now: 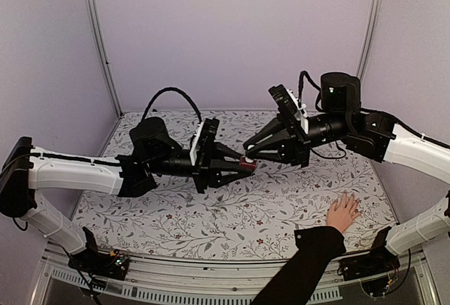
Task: Paint the nails
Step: Unscrew the nail polish bottle.
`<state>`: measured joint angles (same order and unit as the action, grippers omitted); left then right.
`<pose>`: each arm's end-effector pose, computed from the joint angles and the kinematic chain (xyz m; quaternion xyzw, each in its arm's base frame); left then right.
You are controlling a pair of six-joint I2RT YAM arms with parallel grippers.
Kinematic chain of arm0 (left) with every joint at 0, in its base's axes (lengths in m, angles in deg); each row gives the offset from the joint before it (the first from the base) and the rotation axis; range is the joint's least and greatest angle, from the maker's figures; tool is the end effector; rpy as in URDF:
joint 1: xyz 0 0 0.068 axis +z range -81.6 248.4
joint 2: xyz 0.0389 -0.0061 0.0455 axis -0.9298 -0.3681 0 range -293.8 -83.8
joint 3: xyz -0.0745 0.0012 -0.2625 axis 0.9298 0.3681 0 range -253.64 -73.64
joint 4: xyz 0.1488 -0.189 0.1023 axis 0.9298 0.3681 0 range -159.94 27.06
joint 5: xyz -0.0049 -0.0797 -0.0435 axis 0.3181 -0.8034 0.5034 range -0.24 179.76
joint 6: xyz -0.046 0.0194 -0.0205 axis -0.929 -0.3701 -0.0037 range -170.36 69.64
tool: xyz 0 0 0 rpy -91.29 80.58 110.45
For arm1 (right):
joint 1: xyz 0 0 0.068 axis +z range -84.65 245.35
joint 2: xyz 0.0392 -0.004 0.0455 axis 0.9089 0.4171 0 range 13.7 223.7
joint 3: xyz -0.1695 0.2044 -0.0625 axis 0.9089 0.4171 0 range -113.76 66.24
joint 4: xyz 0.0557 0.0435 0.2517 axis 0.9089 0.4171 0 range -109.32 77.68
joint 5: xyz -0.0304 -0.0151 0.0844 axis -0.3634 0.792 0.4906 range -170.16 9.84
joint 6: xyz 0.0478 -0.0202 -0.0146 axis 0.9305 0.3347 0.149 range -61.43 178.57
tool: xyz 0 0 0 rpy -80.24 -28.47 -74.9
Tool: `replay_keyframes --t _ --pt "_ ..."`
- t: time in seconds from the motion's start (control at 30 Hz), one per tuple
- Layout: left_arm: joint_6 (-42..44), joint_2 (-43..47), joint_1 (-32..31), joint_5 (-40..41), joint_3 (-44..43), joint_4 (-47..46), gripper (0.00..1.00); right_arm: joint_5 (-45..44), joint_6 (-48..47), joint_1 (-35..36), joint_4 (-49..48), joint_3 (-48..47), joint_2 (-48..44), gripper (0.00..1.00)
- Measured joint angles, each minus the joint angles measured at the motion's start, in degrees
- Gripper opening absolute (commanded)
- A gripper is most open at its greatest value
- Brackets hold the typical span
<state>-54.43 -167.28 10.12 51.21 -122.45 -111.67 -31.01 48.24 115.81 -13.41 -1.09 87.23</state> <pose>0.1528 -0.2896 0.2984 0.5050 0.4438 -0.5532 0.4920 0.1641 0.2410 0.3794 -0.5833 0.4779 0.4999 0.4260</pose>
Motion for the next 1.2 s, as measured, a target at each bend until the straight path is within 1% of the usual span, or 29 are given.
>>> replay_keyframes --t 0.1,0.2,0.3,0.37,0.43,0.5,0.53,0.57,0.63,0.7,0.87,1.03,1.1,1.2 --pt "-2.08 -1.2 -0.11 -7.06 -0.7 -1.73 0.0 4.87 -2.47 0.66 0.5 -0.02 0.0 0.0" --pt "-4.11 -2.6 -0.17 -11.96 -1.97 -2.69 0.0 8.57 -4.33 0.96 0.92 -0.17 0.2 0.0" --pt "-5.31 -3.58 -0.17 -14.71 -2.82 -3.19 0.0 11.04 -5.29 0.98 1.16 -0.5 0.74 0.01" --pt "-5.88 -3.76 -0.15 -15.43 -2.86 -3.48 0.0 11.74 -5.64 1.03 1.22 -0.55 0.96 0.06" --pt "-6.21 -3.85 -0.15 -15.65 -2.86 -3.76 0.0 11.98 -5.81 1.03 1.25 -0.55 1.01 0.2" --pt "-6.36 -3.85 -0.15 -15.41 -2.78 -4.0 0.0 11.85 -5.73 1.03 1.14 -0.55 1.01 0.39" --pt "-6.12 -3.82 -0.07 -15.63 -2.64 -4.35 0.0 11.56 -5.49 1.03 1.16 -0.55 0.98 0.46" --pt "-5.7 -3.52 -0.04 -15.5 -2.16 -4.98 0.0 11.19 -4.98 0.85 1.18 -0.52 0.92 0.53" --pt "-5.01 -2.43 0.17 -14.82 -0.94 -5.77 0.0 9.73 -4.13 0.52 0.11 -0.2 0.63 0.61" --pt "-4.22 -1.14 0.42 -13.16 0.46 -6.58 0.0 7.76 -2.75 0.35 -1.25 0.9 -0.28 0.65" --pt "-2.27 0.9 0.5 -3.89 2.29 -6.75 0.0 -1.31 0.9 0.09 -4.55 3.28 -3.1 0.66" --pt "-0.72 1.29 0.55 10.49 2.45 -5.46 0.0 -13.2 5.86 0.07 -6.49 3.34 -3.74 0.66" --pt "-0.31 1.29 0.52 16.55 2.54 -5.03 0.0 -17.18 7.89 -0.02 -6.56 3.34 -3.72 0.64" --pt "0.2 1.27 0.42 23.28 2.51 -4.02 0.0 -22.27 11.5 -0.07 -6.88 3.32 -3.54 0.6"
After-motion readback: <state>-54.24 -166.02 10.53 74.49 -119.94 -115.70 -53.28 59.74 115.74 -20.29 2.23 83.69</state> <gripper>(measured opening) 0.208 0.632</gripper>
